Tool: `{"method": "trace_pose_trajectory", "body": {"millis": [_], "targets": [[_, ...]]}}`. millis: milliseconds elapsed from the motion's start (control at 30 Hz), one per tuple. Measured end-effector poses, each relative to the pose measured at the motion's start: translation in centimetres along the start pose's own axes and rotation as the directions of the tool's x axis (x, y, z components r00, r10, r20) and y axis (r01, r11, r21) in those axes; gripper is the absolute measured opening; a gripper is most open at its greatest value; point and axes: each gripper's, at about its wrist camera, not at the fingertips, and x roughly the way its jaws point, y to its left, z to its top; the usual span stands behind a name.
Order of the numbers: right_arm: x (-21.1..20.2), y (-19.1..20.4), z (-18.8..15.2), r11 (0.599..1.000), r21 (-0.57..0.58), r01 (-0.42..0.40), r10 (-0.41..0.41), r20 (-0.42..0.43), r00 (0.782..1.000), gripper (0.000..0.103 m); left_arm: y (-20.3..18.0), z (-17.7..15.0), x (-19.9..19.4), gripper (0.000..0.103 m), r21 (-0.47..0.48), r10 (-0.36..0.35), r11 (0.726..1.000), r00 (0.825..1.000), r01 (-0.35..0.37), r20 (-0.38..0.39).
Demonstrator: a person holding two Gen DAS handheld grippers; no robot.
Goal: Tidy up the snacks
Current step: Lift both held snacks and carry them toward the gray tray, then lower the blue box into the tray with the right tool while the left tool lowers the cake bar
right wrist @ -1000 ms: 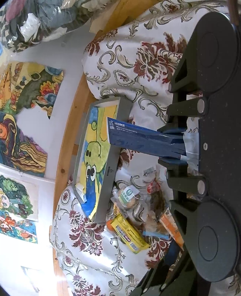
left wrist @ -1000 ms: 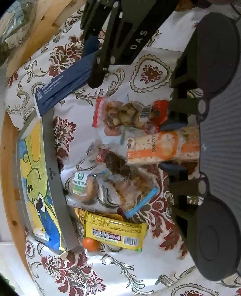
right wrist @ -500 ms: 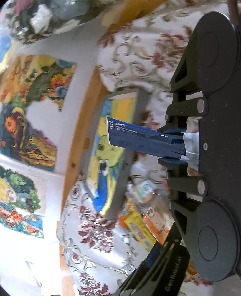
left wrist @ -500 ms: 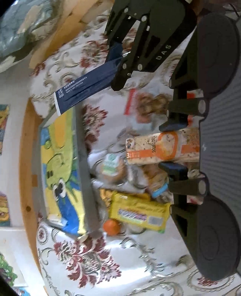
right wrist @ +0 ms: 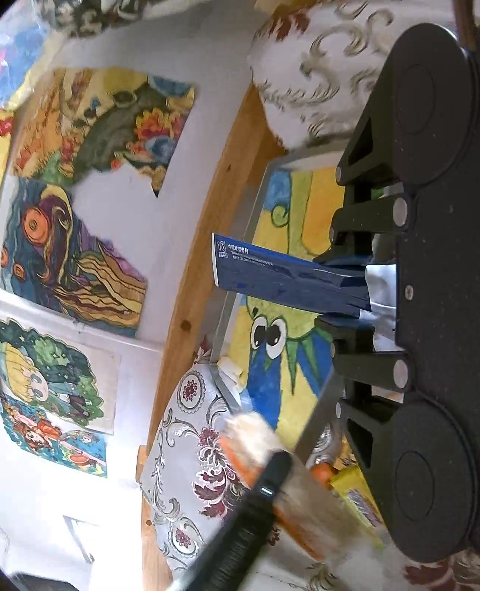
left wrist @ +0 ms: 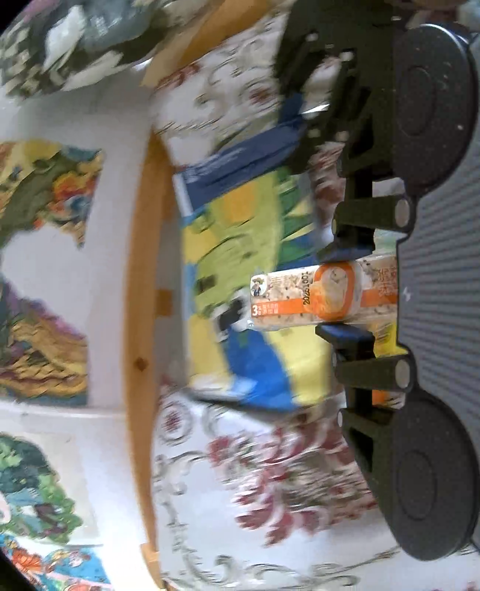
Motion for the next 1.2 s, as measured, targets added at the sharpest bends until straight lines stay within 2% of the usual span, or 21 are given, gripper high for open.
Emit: {"method": "trace_pose_trajectory", "body": {"millis": [200,333,433,700,1200], "targets": [[3.7,-0.5,1.5,1.000,-0.013,-0.023,0.022,-0.030,0.999,0.028,2.3,3.0,3.6,0.038,-0.089,0.023,0.996,0.995,-0.014,0.099],[5.8,-1.0,2.4,0.999,-0.030,-0.035,0.034,-0.049,0.998,0.028,3.6,3.7,6.3,0.038,-0.147,0.039,0.989,0.991,-0.020,0.126],[7.3,-1.1,2.9,0.997,-0.052,-0.052,0.049,-0.055,0.997,0.028,4.2,3.6,8.1,0.038,-0.157,0.047,0.987,0.989,-0.025,0.137],[10.7,0.1,2.2,0.983,-0.166,-0.078,0.062,-0.100,0.993,0.028,5.0,2.4,11.9,0.038,-0.197,0.044,0.980,0.993,-0.021,0.110],[13.1,0.6,0.8,0.981,-0.168,-0.097,0.071,-0.153,0.986,0.029,4.6,1.6,13.7,0.038,-0.178,0.042,0.984,0.994,-0.022,0.105]]}}
